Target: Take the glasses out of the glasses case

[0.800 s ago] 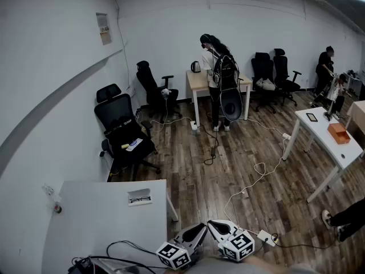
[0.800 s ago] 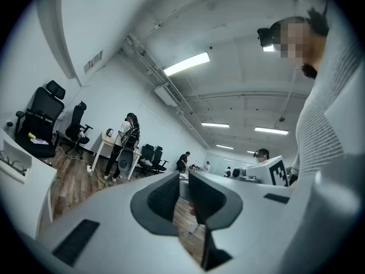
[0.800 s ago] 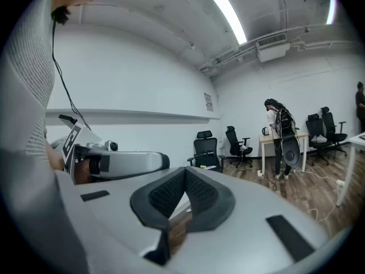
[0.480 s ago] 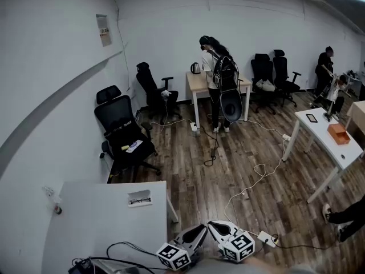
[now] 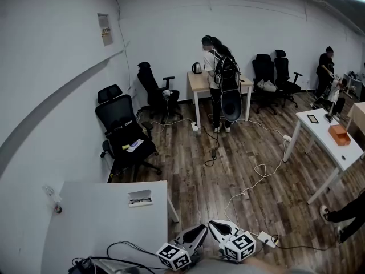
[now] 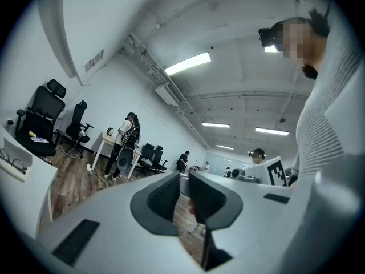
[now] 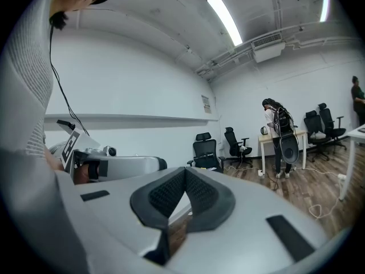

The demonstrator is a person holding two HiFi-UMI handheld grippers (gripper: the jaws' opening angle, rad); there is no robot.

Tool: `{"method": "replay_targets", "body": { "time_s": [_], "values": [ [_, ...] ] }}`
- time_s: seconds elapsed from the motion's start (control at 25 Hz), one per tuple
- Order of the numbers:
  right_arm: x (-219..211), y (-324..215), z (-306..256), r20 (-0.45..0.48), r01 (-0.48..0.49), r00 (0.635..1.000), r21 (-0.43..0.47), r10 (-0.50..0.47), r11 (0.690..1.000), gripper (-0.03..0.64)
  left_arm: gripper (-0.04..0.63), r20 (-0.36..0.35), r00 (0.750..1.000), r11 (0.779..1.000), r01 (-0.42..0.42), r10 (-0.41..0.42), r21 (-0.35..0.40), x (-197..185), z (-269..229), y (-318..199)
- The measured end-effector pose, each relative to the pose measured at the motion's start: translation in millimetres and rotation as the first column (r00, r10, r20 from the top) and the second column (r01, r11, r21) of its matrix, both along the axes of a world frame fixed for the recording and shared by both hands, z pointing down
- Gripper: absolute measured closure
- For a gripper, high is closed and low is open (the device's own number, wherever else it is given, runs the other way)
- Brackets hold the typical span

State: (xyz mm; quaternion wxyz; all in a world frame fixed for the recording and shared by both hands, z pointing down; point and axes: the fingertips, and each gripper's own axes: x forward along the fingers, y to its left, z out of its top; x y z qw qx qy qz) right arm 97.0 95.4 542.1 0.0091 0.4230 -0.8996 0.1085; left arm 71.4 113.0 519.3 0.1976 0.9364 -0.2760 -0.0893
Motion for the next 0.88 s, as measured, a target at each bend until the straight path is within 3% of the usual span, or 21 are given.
{"method": "replay_targets", "body": {
  "time_s": [0.88],
  "values": [
    [-0.9, -0.2, -3.0, 0.017, 0.004, 1.0, -0.009, -0.004, 1.0, 0.604, 0.54, 0.008, 0.999, 0.999, 0.031, -0.032, 0.028, -6.9, -2.4, -2.2]
  ]
}}
